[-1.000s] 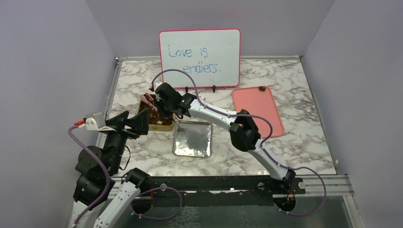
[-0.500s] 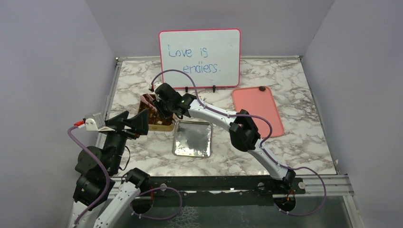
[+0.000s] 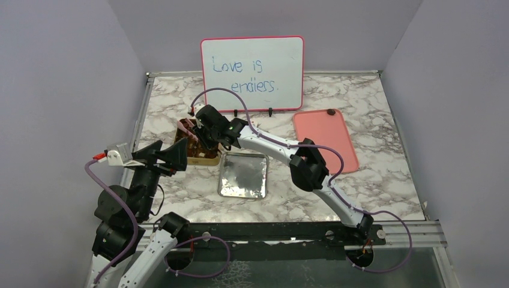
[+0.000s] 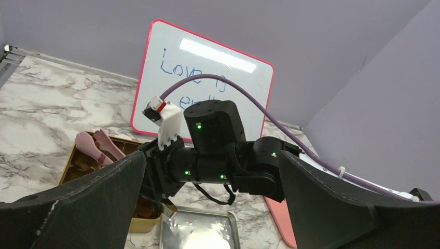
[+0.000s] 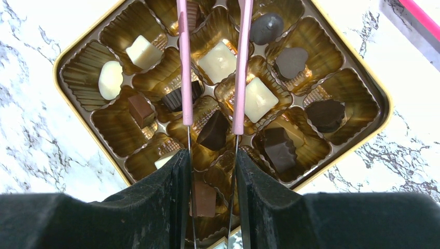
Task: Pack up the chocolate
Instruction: Place the fake chocolate in the packing box.
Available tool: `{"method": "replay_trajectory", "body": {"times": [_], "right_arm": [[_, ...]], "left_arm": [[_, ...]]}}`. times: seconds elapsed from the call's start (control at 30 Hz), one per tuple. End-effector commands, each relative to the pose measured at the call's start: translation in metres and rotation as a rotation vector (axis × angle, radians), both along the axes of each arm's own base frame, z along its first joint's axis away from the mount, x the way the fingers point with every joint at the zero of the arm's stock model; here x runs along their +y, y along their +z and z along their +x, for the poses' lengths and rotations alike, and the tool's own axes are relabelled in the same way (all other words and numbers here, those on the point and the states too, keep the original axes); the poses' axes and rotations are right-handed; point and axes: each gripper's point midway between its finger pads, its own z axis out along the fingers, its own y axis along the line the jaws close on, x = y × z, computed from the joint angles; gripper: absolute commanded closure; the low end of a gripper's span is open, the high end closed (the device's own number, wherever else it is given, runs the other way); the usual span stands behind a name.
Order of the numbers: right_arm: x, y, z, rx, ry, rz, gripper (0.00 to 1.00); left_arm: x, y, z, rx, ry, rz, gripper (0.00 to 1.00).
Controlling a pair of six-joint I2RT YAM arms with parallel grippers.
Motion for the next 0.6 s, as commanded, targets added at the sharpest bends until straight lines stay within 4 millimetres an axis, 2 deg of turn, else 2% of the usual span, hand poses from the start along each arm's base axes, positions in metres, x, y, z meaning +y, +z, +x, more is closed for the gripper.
{"method": "replay_trajectory", "body": {"times": [0.0,0.57], "right_arm": [[0.013,0.039,0.004,-0.069,0.014,0.077,0.6],[0.012,0.053,0.003,-0.085,0.018,0.092,0.58]], "left_arm": [[0.003,0.005,-0.004,-0.022,0.003,-0.009,0.01],[0.002,0.004,-0.003,-0.019,-0.001,-0.01,0.01]]}}
